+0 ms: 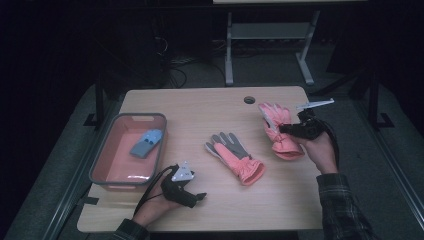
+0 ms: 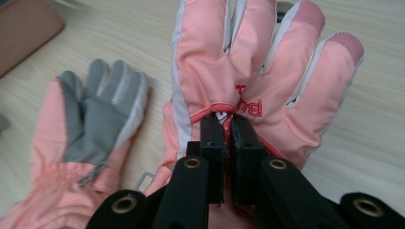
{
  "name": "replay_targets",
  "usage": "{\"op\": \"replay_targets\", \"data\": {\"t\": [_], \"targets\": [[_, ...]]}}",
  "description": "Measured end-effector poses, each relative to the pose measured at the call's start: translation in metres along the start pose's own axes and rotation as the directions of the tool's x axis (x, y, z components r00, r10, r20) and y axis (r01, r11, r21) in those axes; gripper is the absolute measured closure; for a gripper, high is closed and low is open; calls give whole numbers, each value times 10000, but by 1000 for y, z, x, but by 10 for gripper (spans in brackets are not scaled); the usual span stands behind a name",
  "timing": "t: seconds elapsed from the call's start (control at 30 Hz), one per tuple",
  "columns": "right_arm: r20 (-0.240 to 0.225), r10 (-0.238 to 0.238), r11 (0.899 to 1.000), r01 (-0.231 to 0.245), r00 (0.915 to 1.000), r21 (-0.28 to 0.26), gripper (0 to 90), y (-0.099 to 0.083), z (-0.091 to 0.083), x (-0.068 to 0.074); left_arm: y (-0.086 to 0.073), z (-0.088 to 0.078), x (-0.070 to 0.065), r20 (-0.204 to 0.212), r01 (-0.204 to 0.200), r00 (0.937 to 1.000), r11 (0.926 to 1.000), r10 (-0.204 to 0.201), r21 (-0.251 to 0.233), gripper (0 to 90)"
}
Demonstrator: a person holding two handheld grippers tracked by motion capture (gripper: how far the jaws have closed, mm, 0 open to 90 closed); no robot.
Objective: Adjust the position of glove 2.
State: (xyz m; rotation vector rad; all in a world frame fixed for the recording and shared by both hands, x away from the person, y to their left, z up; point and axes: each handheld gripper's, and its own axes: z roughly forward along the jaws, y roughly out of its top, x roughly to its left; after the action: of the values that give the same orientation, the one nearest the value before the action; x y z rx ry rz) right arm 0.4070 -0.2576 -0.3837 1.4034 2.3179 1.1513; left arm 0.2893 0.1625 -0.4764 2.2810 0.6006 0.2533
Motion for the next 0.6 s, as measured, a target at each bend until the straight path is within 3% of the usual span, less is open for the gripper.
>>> {"op": "replay_targets", "data": {"t": [0.37, 0.47, 0.57, 0.6], "targets": [[-956, -739, 9972, 741, 9927, -11, 856, 14, 1, 33, 0, 0, 0, -1, 11, 10000, 10000, -11, 1, 123], [-1229, -1073, 9938, 1101, 9866, 167, 856, 17, 7, 47, 0, 0, 0, -3, 24, 10000, 10000, -24, -6, 123], [-1376, -1212, 9919, 1254, 9830, 217, 856, 18, 10, 52, 0, 0, 0, -5, 35, 10000, 10000, -35, -8, 122], [-1635, -1353, 9898, 1406, 9772, 217, 856, 19, 12, 59, 0, 0, 0, -2, 29, 10000, 10000, -29, -8, 123]]}}
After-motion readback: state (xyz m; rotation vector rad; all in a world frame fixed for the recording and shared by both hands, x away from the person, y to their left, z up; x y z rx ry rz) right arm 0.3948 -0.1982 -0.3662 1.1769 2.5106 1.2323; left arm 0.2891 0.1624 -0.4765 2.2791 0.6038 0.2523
